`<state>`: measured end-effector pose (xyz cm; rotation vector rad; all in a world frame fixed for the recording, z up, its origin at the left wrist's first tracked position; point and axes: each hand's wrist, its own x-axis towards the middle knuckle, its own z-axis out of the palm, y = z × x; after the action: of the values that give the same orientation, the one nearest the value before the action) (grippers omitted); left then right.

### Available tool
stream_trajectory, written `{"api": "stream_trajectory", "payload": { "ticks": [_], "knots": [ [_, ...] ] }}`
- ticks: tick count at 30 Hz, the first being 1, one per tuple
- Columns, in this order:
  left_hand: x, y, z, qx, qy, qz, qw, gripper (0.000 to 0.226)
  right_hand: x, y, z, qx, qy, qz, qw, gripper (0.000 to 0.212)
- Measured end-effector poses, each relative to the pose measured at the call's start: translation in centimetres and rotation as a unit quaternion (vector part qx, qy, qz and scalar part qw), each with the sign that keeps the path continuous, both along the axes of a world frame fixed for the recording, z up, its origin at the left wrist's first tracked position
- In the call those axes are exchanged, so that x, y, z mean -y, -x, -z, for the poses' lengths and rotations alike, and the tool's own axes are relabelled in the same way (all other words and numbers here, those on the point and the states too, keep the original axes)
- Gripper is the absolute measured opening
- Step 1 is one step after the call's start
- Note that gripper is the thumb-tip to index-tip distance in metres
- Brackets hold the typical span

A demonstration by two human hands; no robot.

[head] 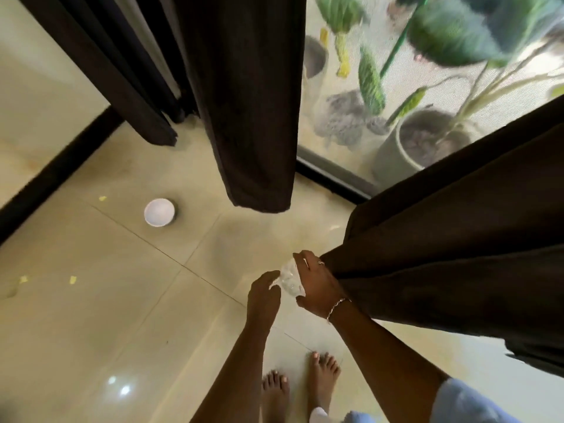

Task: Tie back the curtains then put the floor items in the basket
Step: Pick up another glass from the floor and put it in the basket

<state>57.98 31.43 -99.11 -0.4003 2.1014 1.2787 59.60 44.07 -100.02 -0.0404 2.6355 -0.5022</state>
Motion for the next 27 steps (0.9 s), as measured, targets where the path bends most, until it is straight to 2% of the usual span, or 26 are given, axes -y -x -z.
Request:
{"api": "stream_trajectory", "payload": {
  "ticks": [4,8,13,17,20,27],
  "knots": [
    [0.9,1.1,-10.7,-0.034,-0.06,-0.005,0.998,0.024,0.5,0.4,-10.0,-0.038,0.02,0.048,0.998,0.086],
    [1.1,2.2,-21.1,-0.086,-0.108,0.002,0.99,0.032,0.7,1.2,-19.9,-0.098,0.029,0.098,0.99,0.084],
    [0.9,3.6,-31.6,-0.099,-0.156,0.011,0.983,0.038,-0.2,2.5,-31.2,-0.139,0.016,0.109,0.984,0.086],
    [0.0,4.4,-38.6,-0.153,-0.199,0.039,0.967,0.032,-0.8,2.5,-39.3,-0.196,0.054,0.161,0.966,0.088],
    [-0.7,4.4,-42.7,-0.192,-0.231,0.063,0.952,0.037,-1.2,2.1,-43.9,-0.237,0.061,0.167,0.955,0.086],
    [-3.5,2.6,-48.9,-0.238,-0.283,0.09,0.925,0.05,-3.7,-1.3,-50.8,-0.27,0.035,0.196,0.942,0.088]
  ]
}}
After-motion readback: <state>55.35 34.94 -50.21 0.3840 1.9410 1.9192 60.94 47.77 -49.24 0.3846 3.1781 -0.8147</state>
